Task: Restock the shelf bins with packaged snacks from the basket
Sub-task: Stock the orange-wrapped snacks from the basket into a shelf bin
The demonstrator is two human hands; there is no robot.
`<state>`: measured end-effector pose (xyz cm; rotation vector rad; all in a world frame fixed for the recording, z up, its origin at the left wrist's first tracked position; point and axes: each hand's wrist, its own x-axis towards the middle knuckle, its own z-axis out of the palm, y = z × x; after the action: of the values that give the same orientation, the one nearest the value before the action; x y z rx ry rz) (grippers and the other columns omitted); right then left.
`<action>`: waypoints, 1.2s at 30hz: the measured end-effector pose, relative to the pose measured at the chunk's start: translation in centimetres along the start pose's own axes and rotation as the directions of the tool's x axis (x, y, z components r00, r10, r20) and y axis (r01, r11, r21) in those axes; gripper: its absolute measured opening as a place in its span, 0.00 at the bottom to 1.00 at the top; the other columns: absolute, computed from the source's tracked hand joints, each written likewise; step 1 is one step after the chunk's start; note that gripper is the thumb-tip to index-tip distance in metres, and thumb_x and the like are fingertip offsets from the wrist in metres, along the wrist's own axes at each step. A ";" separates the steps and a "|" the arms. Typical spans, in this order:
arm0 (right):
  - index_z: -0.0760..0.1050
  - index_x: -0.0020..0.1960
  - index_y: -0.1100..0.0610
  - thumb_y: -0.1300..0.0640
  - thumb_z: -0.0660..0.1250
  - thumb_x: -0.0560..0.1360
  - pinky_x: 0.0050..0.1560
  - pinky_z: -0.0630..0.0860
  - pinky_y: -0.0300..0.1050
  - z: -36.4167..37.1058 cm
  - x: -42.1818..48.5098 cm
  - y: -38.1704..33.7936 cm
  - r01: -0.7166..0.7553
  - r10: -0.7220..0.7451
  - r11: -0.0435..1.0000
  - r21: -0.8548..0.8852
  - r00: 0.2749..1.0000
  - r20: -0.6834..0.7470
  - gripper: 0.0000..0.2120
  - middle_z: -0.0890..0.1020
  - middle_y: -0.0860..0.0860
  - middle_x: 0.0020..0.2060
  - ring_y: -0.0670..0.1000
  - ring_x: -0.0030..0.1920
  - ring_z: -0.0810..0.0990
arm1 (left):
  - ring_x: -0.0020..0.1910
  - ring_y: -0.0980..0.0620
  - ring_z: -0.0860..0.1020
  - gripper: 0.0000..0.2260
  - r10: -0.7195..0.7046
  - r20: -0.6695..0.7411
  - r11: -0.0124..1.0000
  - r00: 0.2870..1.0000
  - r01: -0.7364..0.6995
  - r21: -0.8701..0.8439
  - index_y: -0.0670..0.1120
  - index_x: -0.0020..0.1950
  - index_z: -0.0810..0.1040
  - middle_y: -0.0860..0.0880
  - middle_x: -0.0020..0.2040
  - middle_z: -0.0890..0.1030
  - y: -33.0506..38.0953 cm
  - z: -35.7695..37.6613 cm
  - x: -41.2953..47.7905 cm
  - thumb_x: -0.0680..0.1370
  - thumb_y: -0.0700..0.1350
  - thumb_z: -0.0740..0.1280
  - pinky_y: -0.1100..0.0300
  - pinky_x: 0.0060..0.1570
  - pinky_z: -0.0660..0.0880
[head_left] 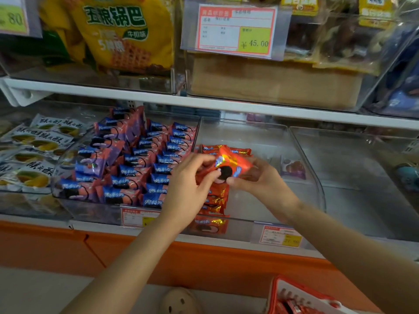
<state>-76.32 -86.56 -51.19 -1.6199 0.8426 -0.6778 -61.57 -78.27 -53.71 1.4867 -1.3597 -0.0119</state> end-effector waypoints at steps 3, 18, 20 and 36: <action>0.75 0.60 0.61 0.63 0.72 0.71 0.42 0.79 0.34 1.0 -1.1 -0.1 -0.013 0.013 0.988 0.152 1.000 0.004 0.18 0.83 0.55 0.51 0.48 0.49 0.83 | 0.45 0.62 0.78 0.09 -0.197 -0.128 0.958 0.972 0.163 -0.237 0.53 0.48 0.73 0.58 0.46 0.78 2.5 0.1 -0.2 0.74 0.42 0.71 0.70 0.44 0.73; 0.76 0.45 0.58 0.51 0.70 0.74 0.42 0.80 0.49 -4.4 4.2 4.5 -0.182 0.046 0.748 -0.638 0.974 -0.224 0.09 0.82 0.55 0.40 0.53 0.40 0.80 | 0.61 0.49 0.69 0.14 0.256 0.367 0.759 0.894 -0.421 0.496 0.46 0.46 0.81 0.49 0.48 0.80 -4.4 -2.3 0.2 0.75 0.49 0.57 0.51 0.64 0.62; 0.76 0.48 0.54 0.49 0.69 0.74 0.46 0.78 0.49 -4.7 5.1 5.1 -0.186 0.052 0.610 -0.770 0.979 -0.195 0.10 0.82 0.56 0.45 0.54 0.44 0.80 | 0.62 0.49 0.68 0.14 0.274 0.357 0.758 0.893 -0.429 0.492 0.46 0.46 0.81 0.49 0.48 0.81 -4.6 -2.2 0.1 0.75 0.48 0.57 0.51 0.63 0.61; 0.67 0.64 0.54 0.54 0.67 0.76 0.56 0.72 0.49 -2.5 10.0 6.5 0.014 -0.038 0.323 -0.946 0.999 0.002 0.19 0.73 0.56 0.62 0.57 0.60 0.74 | 0.61 0.44 0.73 0.15 0.279 0.380 0.701 0.882 -0.458 0.547 0.44 0.44 0.81 0.46 0.48 0.81 -4.4 -2.2 -0.1 0.75 0.46 0.56 0.50 0.61 0.63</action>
<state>-73.63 -96.81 -57.14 -2.7101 1.3814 -0.1284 -57.14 -77.74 -55.77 1.7546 -2.0080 0.5778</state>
